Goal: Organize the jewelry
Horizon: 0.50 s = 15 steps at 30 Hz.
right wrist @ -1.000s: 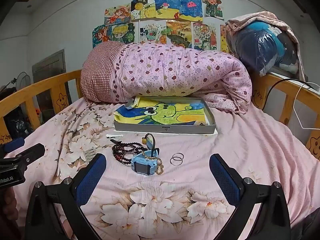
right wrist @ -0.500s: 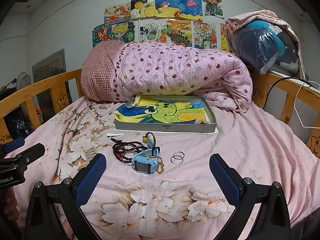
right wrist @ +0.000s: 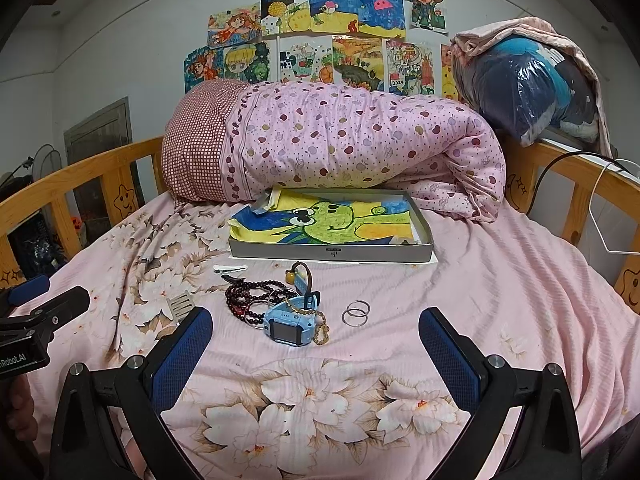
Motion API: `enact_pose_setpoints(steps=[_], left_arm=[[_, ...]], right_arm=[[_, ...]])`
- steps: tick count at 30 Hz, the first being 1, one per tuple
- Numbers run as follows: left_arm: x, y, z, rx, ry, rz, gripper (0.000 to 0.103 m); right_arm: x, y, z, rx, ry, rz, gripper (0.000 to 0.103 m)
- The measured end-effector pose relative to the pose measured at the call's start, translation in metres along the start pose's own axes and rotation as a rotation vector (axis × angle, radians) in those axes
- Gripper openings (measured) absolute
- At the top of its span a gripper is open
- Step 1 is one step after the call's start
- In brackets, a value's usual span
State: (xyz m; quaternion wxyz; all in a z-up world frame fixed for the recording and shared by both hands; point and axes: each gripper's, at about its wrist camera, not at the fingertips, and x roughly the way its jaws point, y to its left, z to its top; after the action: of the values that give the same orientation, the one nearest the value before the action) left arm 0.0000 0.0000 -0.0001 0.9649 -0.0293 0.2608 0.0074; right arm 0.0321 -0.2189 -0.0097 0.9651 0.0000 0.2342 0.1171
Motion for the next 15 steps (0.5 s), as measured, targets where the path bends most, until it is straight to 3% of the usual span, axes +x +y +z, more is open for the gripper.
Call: enact_pose_setpoints(steps=[15], left_arm=[[-0.0003, 0.0, -0.0001, 0.0, 0.003, -0.001, 0.102]], right_arm=[[0.0007, 0.0, -0.0008, 0.002, 0.004, 0.001, 0.103]])
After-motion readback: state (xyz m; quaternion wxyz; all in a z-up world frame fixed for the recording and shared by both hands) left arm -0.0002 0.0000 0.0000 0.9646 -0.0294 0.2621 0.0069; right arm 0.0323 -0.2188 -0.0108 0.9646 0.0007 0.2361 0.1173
